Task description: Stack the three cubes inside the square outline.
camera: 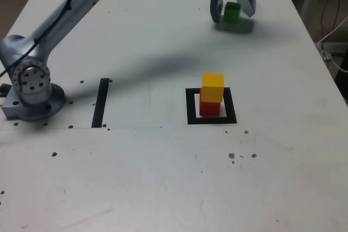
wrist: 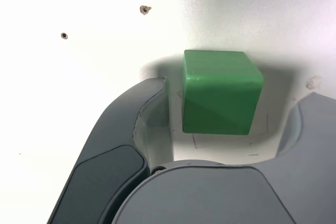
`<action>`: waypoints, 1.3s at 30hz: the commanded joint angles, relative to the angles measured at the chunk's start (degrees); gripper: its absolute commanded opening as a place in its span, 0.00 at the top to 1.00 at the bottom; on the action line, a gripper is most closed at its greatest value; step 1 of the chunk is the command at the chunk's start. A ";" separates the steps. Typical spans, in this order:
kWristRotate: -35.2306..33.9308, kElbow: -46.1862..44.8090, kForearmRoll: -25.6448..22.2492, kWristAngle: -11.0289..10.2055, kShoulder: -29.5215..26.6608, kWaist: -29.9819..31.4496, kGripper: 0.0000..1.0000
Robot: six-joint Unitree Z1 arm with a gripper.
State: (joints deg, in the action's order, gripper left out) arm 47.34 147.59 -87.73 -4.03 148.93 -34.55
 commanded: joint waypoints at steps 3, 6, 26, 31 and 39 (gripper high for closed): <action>-0.43 0.31 -0.33 -0.69 0.31 0.27 0.55; -0.49 0.37 -0.38 -0.90 0.31 0.32 0.64; -0.67 0.85 -1.90 -1.72 -0.25 0.91 0.70; -1.42 0.40 -2.38 -2.70 -1.95 1.83 0.70; -5.10 -5.15 -3.76 -3.41 -8.44 5.01 0.70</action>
State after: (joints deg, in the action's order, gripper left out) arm 42.96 143.66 -90.20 -7.47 142.24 -30.11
